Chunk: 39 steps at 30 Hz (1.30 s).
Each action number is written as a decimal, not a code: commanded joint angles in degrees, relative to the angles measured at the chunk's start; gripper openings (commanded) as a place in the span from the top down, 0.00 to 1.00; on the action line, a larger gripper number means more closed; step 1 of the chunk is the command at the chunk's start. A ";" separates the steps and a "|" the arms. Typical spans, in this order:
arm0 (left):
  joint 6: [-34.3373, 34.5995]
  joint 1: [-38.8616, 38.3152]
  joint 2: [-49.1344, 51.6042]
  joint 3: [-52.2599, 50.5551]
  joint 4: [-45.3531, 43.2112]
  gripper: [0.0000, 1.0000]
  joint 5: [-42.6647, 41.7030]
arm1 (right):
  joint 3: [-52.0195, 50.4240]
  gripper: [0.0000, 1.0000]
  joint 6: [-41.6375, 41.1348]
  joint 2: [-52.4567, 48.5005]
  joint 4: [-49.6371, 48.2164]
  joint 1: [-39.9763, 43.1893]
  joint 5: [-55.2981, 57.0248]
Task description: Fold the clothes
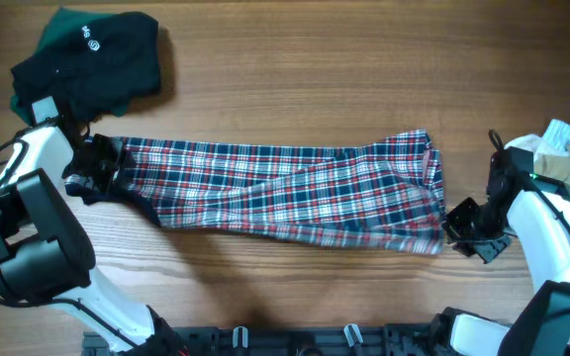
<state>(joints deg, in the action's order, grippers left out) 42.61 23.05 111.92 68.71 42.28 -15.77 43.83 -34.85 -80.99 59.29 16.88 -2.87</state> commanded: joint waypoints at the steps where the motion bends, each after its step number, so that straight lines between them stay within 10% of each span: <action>1: -3.43 2.32 5.97 -3.23 -0.42 0.68 12.59 | 0.81 0.69 0.90 0.66 1.03 0.44 2.60; 3: -4.11 2.32 5.95 -3.10 0.55 0.70 12.55 | 1.51 0.00 3.78 0.66 0.83 0.44 -2.64; 11: -8.20 1.38 1.31 1.95 9.16 0.75 12.17 | 12.98 0.00 8.00 3.56 0.92 0.33 -6.40; 17: -15.89 -5.03 -11.15 3.06 12.83 0.64 7.41 | 15.45 0.00 25.44 4.81 -7.06 -4.94 -30.18; 29: -11.74 -34.82 -13.42 2.54 14.03 0.59 0.17 | 15.41 0.02 19.85 -9.92 -22.51 -33.64 -28.83; 35: -12.13 -41.31 -9.20 2.54 10.82 0.59 -0.76 | 15.41 0.01 20.02 -16.96 -26.29 -35.28 -32.02; 39: -12.39 -41.35 -6.32 2.54 9.66 0.58 -0.90 | 15.37 0.00 15.50 -17.07 -23.06 -35.23 -14.73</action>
<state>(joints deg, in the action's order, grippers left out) 29.89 -18.33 103.46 71.31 52.69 -15.81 58.76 -15.59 -97.36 34.70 -18.35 -29.36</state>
